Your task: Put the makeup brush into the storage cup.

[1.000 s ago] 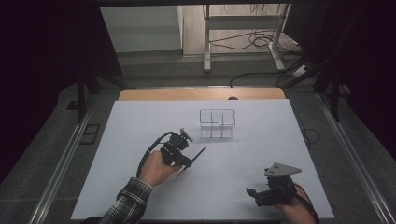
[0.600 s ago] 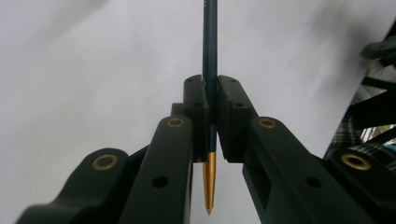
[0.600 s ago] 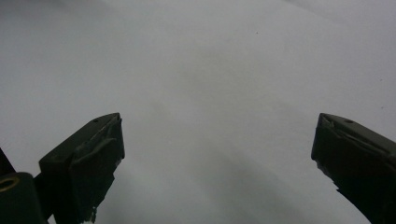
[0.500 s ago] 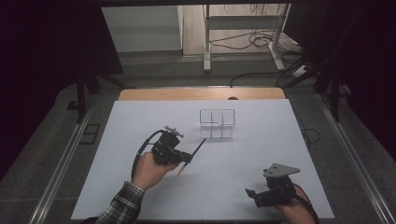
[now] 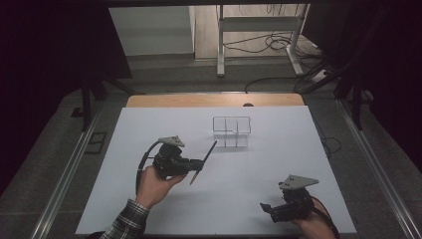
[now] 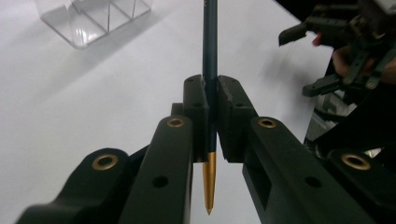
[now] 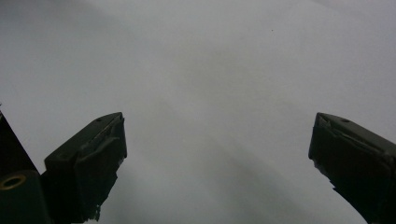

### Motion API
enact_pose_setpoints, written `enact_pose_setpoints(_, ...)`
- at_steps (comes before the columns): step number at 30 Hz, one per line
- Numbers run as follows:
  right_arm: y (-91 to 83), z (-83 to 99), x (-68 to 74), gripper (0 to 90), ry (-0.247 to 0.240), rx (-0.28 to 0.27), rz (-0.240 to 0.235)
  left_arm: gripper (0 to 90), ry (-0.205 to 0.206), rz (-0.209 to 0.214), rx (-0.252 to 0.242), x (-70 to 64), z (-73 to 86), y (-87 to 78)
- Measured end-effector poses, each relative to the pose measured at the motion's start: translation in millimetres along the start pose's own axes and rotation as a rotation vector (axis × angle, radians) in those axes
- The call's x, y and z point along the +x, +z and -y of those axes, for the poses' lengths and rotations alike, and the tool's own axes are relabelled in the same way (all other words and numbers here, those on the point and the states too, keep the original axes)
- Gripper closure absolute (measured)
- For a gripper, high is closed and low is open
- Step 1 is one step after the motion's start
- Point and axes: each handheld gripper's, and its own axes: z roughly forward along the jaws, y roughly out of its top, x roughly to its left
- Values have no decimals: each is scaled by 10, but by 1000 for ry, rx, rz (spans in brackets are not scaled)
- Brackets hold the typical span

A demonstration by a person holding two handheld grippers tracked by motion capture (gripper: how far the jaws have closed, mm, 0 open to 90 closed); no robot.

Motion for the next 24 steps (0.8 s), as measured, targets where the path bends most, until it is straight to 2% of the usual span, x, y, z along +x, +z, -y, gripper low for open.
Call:
enact_pose_setpoints(5, -6, -8, 6, 44, 12, -13, -18, 836, 26, 31, -89, -16, 95, -74)
enact_pose_setpoints(13, -20, -36, 31, 25, 41, -52, -46, 836, 67, 66, -194, -51, 275, -128)
enact_pose_setpoints(18, -20, -59, 54, 10, 46, -70, -52, 835, 107, 77, -250, -86, 368, -154)
enact_pose_setpoints(20, -22, -69, 66, 3, 43, -77, -57, 835, 116, 82, -265, -102, 394, -155)
enact_pose_setpoints(24, -29, -86, 97, 0, 23, -83, -56, 834, 121, 91, -236, -106, 421, -104)
